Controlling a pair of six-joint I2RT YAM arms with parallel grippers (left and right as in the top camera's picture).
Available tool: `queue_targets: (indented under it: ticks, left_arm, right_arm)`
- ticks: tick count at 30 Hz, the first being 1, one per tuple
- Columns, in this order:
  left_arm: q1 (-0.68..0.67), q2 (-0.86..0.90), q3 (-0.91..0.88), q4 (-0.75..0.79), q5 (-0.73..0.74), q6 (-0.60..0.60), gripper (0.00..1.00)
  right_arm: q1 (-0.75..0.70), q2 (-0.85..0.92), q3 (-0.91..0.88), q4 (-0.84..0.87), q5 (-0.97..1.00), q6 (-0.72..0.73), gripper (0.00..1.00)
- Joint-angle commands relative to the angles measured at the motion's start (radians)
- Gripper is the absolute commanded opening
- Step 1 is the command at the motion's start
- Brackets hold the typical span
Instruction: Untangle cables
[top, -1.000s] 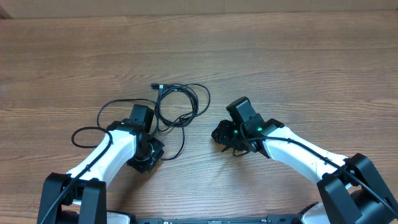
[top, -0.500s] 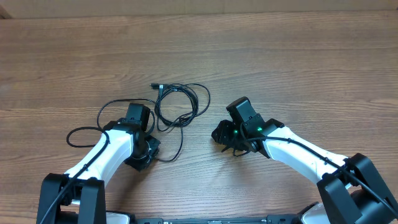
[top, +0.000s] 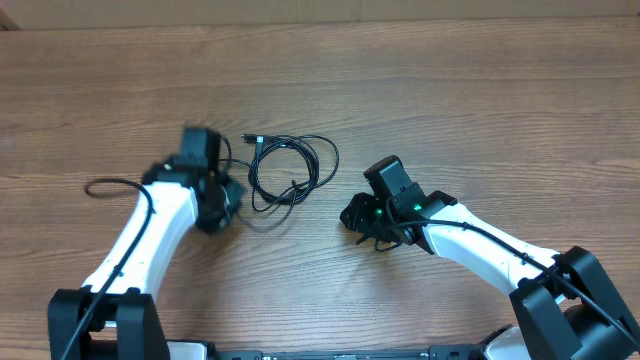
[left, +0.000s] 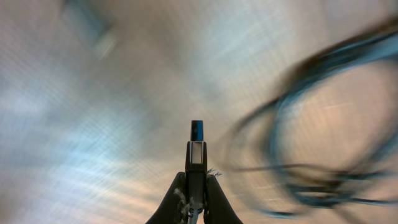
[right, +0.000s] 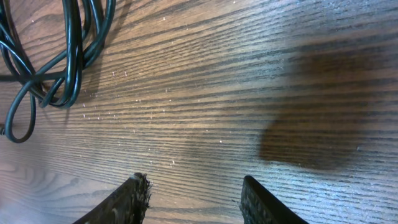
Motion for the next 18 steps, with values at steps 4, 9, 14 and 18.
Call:
queue_targets:
  ticks: [4,9,14,18]
  left_arm:
    - [0.010,0.003,0.080,0.061,-0.224,0.075,0.04]
    - [0.010,0.033,0.060,0.103,-0.372,0.043,0.08]
    - [0.010,0.147,0.056,0.152,-0.405,0.045,0.04]
    - [0.033,0.221,0.058,0.232,-0.525,0.130,0.12]
  right_arm:
    - [0.005,-0.023,-0.001,0.005,0.007,0.000,0.47]
    - [0.005,-0.023,-0.001,0.005,0.007,0.000,0.47]
    - [0.005,-0.023,-0.001,0.005,0.006,0.000,0.65]
    - [0.005,-0.023,-0.001,0.009,0.006,0.000,1.00]
